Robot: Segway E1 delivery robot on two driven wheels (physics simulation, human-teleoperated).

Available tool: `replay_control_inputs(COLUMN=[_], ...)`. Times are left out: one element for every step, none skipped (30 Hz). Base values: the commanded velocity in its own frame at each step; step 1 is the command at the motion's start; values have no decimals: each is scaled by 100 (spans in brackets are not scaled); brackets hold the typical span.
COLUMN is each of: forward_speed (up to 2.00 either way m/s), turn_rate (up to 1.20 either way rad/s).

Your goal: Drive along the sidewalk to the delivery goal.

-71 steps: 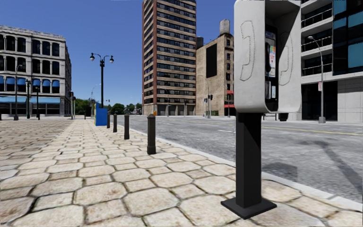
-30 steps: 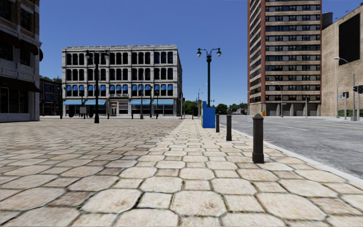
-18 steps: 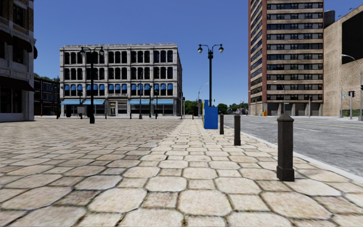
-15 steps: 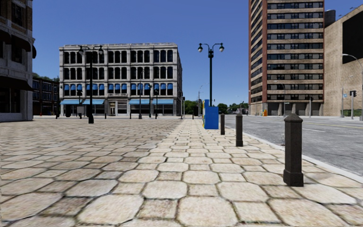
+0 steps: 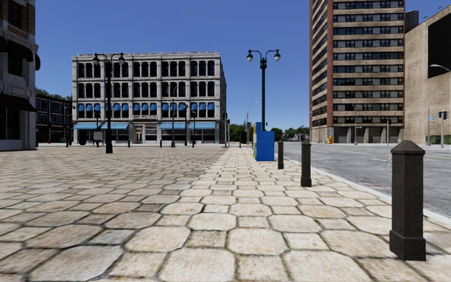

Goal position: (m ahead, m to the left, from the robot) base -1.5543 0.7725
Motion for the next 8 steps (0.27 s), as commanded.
replay_control_inputs(forward_speed=[0, 0, 0, 0, 0, 0, 0, 0], turn_rate=[0, 0, 0, 0, 0, 0, 0, 0])
